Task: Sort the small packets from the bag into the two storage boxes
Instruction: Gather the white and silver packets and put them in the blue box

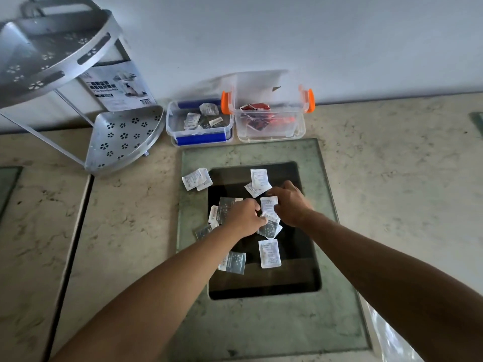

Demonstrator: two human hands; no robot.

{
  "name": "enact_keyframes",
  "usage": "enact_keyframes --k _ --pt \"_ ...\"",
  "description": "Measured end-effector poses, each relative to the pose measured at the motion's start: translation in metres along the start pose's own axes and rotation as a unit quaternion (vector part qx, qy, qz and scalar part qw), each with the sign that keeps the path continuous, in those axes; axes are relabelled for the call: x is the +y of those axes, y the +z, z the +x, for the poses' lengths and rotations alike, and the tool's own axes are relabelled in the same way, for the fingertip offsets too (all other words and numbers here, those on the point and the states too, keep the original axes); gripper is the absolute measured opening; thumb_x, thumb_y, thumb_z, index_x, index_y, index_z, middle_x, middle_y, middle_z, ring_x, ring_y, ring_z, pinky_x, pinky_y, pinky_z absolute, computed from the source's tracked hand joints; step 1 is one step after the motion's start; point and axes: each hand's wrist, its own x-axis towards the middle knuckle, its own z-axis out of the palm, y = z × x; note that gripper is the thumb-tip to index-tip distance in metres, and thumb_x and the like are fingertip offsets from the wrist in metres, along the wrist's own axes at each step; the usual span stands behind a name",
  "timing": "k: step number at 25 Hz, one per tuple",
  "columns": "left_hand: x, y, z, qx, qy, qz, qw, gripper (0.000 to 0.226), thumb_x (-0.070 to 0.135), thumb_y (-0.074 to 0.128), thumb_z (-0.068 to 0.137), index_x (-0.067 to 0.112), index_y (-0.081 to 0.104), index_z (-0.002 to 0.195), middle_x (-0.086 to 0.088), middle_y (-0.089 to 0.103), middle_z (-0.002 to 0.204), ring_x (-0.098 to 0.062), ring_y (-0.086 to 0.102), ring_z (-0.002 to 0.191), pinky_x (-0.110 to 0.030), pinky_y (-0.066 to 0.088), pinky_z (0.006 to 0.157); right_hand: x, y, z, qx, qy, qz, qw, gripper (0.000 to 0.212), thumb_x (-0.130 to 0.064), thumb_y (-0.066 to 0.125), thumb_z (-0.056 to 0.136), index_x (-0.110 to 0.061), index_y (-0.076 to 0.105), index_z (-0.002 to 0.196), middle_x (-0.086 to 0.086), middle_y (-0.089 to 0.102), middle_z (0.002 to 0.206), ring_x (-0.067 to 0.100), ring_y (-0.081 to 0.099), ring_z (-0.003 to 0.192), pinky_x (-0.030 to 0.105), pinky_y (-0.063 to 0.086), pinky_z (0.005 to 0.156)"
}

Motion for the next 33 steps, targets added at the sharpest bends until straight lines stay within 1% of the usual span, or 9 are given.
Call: enact_keyframes --k 7,11,14,18,20,23,27,30,33 --pt "0.006 0.023 0.006 0.018 0.052 0.069 0.996 0.041 0.024 0.079 0.074 0.01 0.063 0.108 -0.009 0.073 0.104 -0.029 0.068 0.097 -0.039 0.053 0.081 0.011 0.007 0.004 -0.002 -0.016 -0.003 1.0 0.049 -0.033 0.077 0.081 -0.025 0.059 0.125 0.006 0.046 0.116 0.023 0.05 0.107 0.041 0.05 0.092" --pt "0.002 0.017 0.006 0.012 0.014 0.032 0.999 0.018 0.015 0.075 0.075 0.012 0.06 0.084 -0.003 0.065 0.083 -0.023 0.063 0.079 -0.03 0.044 0.061 0.014 0.008 0.005 0.041 -0.011 0.026 0.999 0.032 -0.012 0.076 0.077 -0.023 0.057 0.1 0.0 0.058 0.108 0.021 0.061 0.098 0.031 0.051 0.074" --pt "-0.002 0.007 -0.001 0.0 -0.011 -0.052 0.999 0.019 0.014 0.067 0.077 0.016 0.05 0.07 0.0 0.056 0.069 -0.015 0.055 0.065 -0.029 0.04 0.056 0.011 0.005 0.001 0.058 0.031 0.101 0.993 0.027 -0.008 0.069 0.08 -0.02 0.055 0.1 0.001 0.066 0.097 0.019 0.06 0.081 0.022 0.041 0.056" --pt "-0.012 -0.008 -0.003 0.028 -0.09 -0.268 0.959 0.017 0.003 0.052 0.084 0.012 0.044 0.072 -0.018 0.071 0.08 -0.031 0.072 0.071 -0.047 0.063 0.071 0.003 -0.005 0.006 0.08 0.117 0.219 0.966 0.036 -0.013 0.065 0.081 -0.018 0.063 0.116 0.0 0.069 0.105 0.017 0.063 0.089 0.026 0.048 0.07" --pt "-0.018 -0.014 0.0 0.043 -0.11 -0.307 0.944 0.014 -0.001 0.039 0.085 0.012 0.041 0.079 -0.02 0.07 0.082 -0.033 0.069 0.064 -0.044 0.062 0.064 -0.005 -0.012 0.017 0.081 0.107 0.254 0.958 0.04 -0.012 0.063 0.082 -0.019 0.063 0.121 0.001 0.07 0.11 0.017 0.066 0.089 0.024 0.051 0.066" --pt "-0.022 -0.026 0.006 0.061 -0.101 -0.247 0.962 0.018 0.005 0.038 0.086 0.017 0.049 0.095 -0.009 0.065 0.079 -0.019 0.055 0.056 -0.031 0.048 0.055 -0.021 -0.022 0.036 0.077 0.097 0.287 0.95 0.055 -0.008 0.067 0.083 -0.019 0.054 0.135 0.0 0.066 0.113 0.015 0.064 0.09 0.017 0.049 0.059" --pt "-0.024 -0.034 0.017 0.048 -0.051 -0.127 0.989 0.032 0.011 0.054 0.091 0.015 0.054 0.122 0.0 0.06 0.082 -0.016 0.061 0.066 -0.018 0.05 0.052 -0.033 -0.019 0.066 0.001 0.056 0.15 0.987 0.073 -0.015 0.074 0.08 -0.017 0.042 0.146 0.011 0.061 0.129 0.027 0.061 0.114 0.031 0.054 0.084" --pt "-0.033 -0.037 0.032 0.031 0.008 0.062 0.998 0.05 0.007 0.061 0.088 0.008 0.052 0.136 -0.011 0.062 0.12 -0.025 0.063 0.108 -0.033 0.051 0.091 -0.028 -0.014 0.073 -0.009 0.015 -0.013 1.0 0.069 -0.032 0.079 0.076 -0.018 0.05 0.137 0.014 0.049 0.135 0.033 0.046 0.125 0.04 0.046 0.102" --pt "-0.036 -0.042 0.04 0.002 0.061 0.197 0.979 0.027 0.003 0.064 0.086 0.009 0.06 0.112 -0.011 0.054 0.119 -0.032 0.063 0.096 -0.044 0.052 0.08 -0.015 -0.011 0.066 0.045 -0.007 0.023 0.999 0.054 -0.031 0.081 0.074 -0.015 0.06 0.121 0.01 0.05 0.126 0.03 0.048 0.117 0.035 0.045 0.096"
